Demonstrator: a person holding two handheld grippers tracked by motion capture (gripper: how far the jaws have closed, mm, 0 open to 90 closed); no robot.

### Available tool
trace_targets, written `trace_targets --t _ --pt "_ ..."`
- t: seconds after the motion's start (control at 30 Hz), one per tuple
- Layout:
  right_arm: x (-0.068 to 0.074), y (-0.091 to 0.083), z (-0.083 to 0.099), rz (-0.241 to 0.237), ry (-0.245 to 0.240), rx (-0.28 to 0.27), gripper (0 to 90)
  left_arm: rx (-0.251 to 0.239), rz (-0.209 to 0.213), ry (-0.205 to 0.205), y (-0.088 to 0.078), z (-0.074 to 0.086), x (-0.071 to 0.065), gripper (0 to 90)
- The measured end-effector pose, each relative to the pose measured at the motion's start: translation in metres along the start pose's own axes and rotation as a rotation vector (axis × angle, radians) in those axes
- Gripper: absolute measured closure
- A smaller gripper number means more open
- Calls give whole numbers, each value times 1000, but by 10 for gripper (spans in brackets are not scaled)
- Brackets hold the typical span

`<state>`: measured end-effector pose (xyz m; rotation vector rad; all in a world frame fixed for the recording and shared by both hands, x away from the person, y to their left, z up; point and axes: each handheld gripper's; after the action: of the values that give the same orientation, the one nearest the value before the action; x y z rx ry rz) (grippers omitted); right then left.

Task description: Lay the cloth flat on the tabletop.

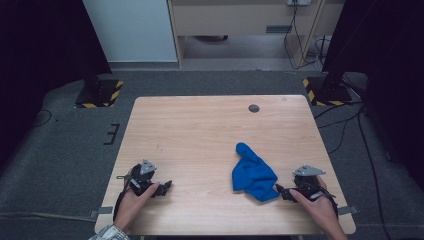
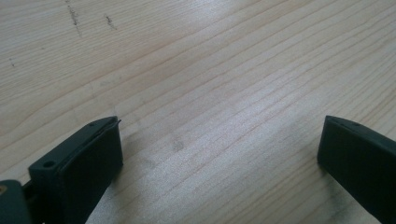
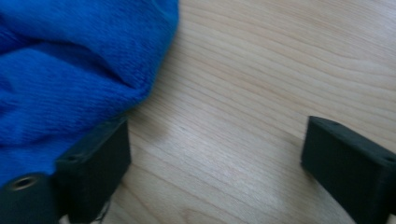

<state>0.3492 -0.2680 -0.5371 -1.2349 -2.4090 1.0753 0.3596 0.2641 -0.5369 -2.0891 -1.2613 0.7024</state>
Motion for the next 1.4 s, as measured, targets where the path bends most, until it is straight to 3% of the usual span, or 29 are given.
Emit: trace_targets --t 0.07,0.13,0.27,0.3,0.33,0.43,0.5,0.6,0.73,0.87,0.93,1.07,1.1,1.17,1.2,1.3,1.4 --pt "0 -3 -5 -46 10 -35 140 3 9 6 -1 0 -1 10" --pt "3 -9 -10 -44 -25 -79 176 3 6 9 -2 -1 -2 38" --pt "7 -16 -14 -42 -50 -125 242 -22 13 14 -6 -3 -4 39" --pt "8 -18 -15 -48 -56 -137 261 -25 12 17 -7 -3 -5 41" --pt "9 -22 -16 -71 -53 -162 339 -29 13 19 -8 -3 -5 45" --pt "10 -25 -18 -88 -70 -180 376 -32 12 20 -9 -3 -5 48" --pt "12 -27 -22 -109 -83 -214 463 -29 10 28 -9 -3 -5 52" --pt "15 -26 -25 -124 -103 -219 516 -33 12 33 -9 -3 -6 53" --pt "18 -22 -28 -134 -120 -209 519 -35 20 46 -10 -3 -7 57" --pt "24 -15 -32 -115 -154 -178 395 -35 29 54 -10 -4 -9 58" --pt "22 -9 -33 -100 -138 -152 370 -35 35 58 -10 -4 -11 60" --pt "23 -3 -33 -132 -139 -132 465 -36 50 64 -10 -5 -13 61" --pt "27 0 -35 -149 -157 -116 559 -40 60 64 -11 -5 -14 63" --pt "32 1 -39 -160 -175 -118 662 -51 75 52 -12 -6 -16 66" --pt "32 1 -39 -160 -175 -118 662 -51 75 52 -12 -6 -16 68" --pt "44 5 -50 -185 -187 -125 781 -63 99 38 -15 -6 -20 85" --pt "55 9 -55 -201 -214 -115 782 -83 134 14 -16 -9 -25 93"
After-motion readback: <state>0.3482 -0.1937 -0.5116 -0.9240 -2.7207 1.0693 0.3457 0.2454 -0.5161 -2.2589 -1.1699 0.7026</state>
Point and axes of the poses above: each handheld gripper's, and its own axes: y roughly forward along the jaws, z roughly out of its underside, x roughly to its left, and after that the axes turned 11 degrees about -y, right-handed
